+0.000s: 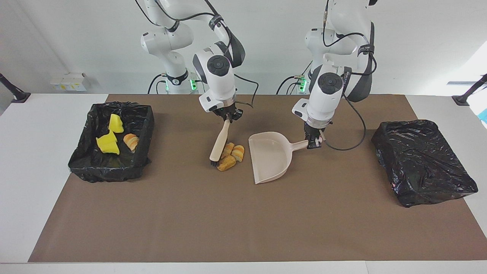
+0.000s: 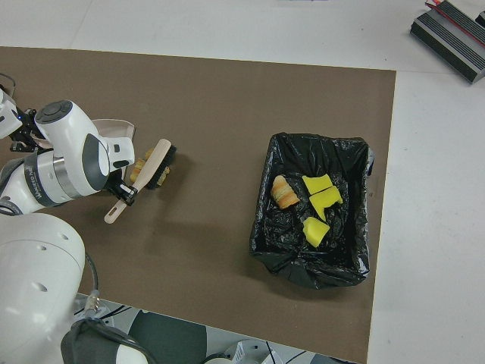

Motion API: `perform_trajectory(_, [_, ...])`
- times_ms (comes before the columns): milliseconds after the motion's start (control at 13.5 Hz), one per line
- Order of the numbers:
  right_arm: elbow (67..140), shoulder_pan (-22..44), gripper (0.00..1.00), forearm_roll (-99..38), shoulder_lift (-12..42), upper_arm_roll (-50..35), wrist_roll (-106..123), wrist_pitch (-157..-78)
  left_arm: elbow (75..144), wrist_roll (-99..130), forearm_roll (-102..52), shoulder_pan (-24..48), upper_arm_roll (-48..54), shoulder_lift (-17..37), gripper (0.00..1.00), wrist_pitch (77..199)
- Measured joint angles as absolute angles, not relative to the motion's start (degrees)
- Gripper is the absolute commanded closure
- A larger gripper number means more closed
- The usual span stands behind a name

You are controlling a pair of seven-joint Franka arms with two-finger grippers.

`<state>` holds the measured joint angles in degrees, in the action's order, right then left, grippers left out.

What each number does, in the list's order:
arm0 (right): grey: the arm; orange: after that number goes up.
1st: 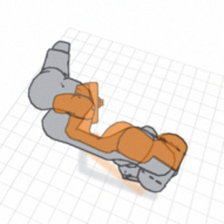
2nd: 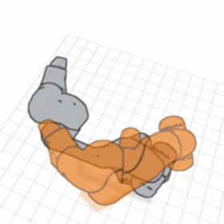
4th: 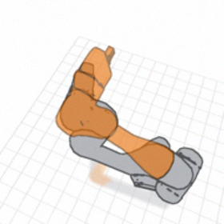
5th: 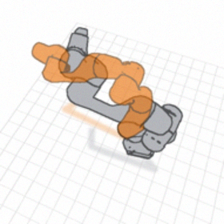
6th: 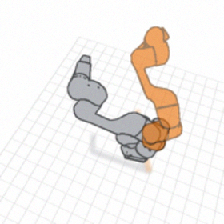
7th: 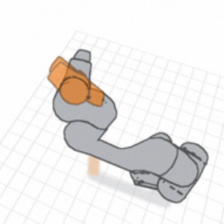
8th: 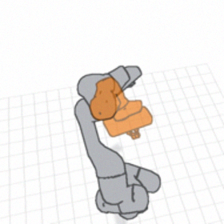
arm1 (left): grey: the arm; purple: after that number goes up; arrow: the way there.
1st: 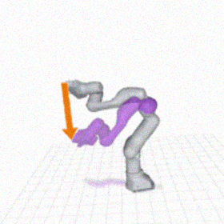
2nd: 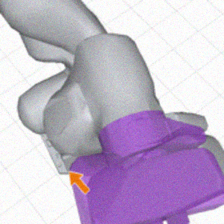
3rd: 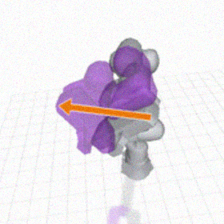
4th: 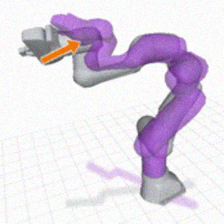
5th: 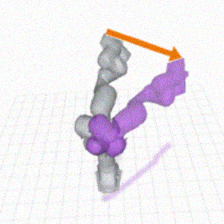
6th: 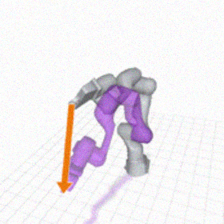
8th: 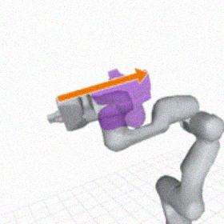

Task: Sweep and dump trash in bin

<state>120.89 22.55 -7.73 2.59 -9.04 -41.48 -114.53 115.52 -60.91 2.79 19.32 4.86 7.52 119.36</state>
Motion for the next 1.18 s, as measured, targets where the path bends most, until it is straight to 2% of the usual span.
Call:
perform_trajectory(296, [122.7, 18.8, 1.0, -4.1, 0.8, -8.9, -28.9, -112.2, 115.9, -59.6, 1.5, 20.3, 4.9, 7.4, 1.0, 119.4])
perform_trajectory(518, [128.8, 14.9, 1.0, -2.8, -1.2, -8.9, -20.4, -117.9, 116.0, -59.6, 1.5, 20.4, 4.9, 7.4, 1.0, 119.4])
perform_trajectory(666, [130.9, 14.6, 1.0, -2.8, -1.7, -9.0, -19.6, -119.8, 116.5, -59.5, 1.3, 20.5, 4.9, 7.1, 1.0, 119.4])
perform_trajectory(888, [131.9, 18.3, 1.0, -2.9, -0.7, -9.3, -22.8, -123.9, 117.2, -59.5, 1.1, 20.6, 4.9, 6.5, 1.0, 119.4])
perform_trajectory(1184, [129.6, 26.0, 1.0, -3.0, 4.7, -9.5, -29.2, -130.0, 118.3, -59.4, 0.9, 21.4, 4.9, 5.7, 1.0, 119.4])
